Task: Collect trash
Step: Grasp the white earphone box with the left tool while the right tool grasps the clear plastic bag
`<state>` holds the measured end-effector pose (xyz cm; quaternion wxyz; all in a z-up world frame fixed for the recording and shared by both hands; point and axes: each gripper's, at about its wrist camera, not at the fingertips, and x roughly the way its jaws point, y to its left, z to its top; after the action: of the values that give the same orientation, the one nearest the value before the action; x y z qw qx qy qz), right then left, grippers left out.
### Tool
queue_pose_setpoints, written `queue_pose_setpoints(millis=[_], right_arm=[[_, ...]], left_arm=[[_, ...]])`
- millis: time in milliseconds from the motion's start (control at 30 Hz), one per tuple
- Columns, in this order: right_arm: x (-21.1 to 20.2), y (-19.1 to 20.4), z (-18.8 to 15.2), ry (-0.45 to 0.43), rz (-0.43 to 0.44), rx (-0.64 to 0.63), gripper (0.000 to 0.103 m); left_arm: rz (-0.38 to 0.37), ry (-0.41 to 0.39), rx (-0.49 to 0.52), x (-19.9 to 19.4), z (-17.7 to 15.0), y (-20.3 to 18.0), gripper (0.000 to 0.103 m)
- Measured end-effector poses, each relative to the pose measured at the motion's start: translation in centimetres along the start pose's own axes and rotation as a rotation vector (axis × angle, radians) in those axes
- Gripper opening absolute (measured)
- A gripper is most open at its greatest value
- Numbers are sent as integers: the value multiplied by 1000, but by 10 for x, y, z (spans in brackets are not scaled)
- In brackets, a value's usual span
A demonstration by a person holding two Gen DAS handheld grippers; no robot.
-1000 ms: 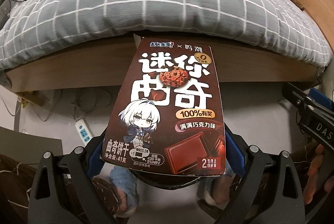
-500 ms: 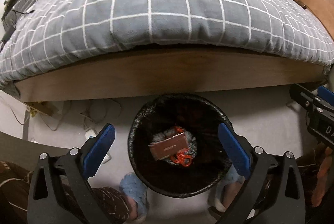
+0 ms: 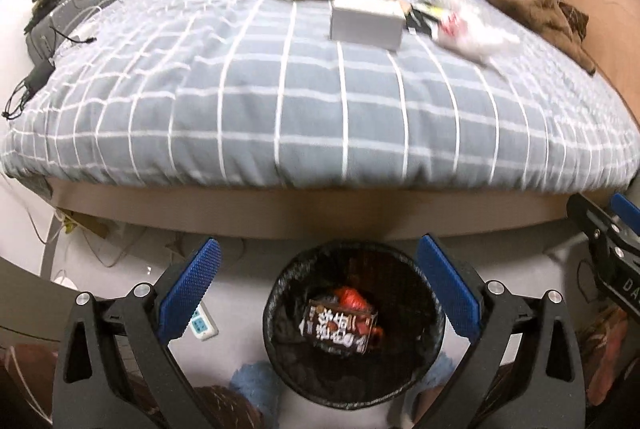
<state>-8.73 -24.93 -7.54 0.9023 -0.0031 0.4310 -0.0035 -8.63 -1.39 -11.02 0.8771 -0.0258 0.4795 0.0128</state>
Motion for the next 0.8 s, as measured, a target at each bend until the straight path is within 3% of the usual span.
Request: queue_pose_setpoints(millis=[400, 800], right_arm=[[19, 2, 56, -65, 39, -10, 93], [64, 8, 109, -65, 80, -37, 86]], left_arm=[[-18, -87, -4, 7, 65, -6, 97], [-33, -91, 48, 44, 112, -27, 97]])
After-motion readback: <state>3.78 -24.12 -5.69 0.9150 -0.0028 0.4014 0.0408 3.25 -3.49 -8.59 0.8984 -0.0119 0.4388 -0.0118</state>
